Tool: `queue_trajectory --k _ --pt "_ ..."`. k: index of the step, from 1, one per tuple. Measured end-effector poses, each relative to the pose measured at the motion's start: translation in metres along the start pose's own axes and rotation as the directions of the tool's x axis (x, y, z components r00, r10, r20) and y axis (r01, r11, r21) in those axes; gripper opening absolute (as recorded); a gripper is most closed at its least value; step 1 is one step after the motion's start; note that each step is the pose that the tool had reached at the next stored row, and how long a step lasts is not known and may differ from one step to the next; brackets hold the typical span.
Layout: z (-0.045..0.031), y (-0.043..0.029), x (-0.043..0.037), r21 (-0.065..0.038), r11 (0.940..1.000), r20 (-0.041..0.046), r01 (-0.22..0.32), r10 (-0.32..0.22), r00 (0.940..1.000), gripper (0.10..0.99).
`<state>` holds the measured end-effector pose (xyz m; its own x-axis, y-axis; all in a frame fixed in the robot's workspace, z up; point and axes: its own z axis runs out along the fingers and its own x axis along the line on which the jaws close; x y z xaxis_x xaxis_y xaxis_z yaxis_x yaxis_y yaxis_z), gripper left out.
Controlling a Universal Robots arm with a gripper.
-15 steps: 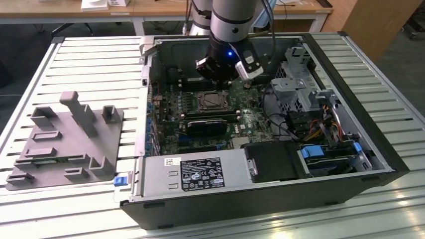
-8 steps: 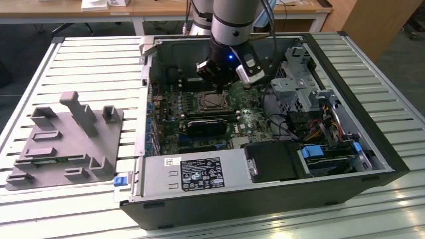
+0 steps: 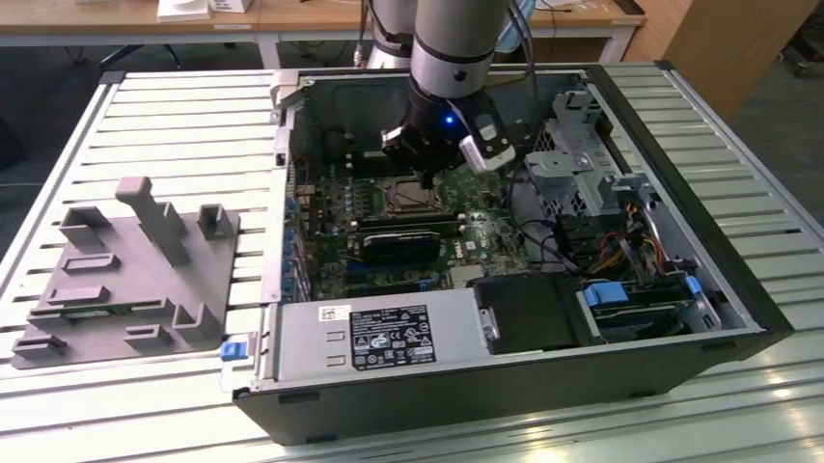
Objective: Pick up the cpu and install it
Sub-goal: 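Install the second cpu locking lever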
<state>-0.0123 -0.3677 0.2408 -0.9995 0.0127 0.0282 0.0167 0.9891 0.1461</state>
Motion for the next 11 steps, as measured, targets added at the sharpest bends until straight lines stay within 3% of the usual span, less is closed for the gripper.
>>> queue_trajectory --k 6,11 --pt "0.0003 -0.0116 0.0013 0.000 1.0000 0.0001 0.000 0.000 1.0000 0.106" --pt "0.0017 -0.0160 0.0155 0.000 1.0000 0.0000 0.000 0.000 1.0000 0.106"
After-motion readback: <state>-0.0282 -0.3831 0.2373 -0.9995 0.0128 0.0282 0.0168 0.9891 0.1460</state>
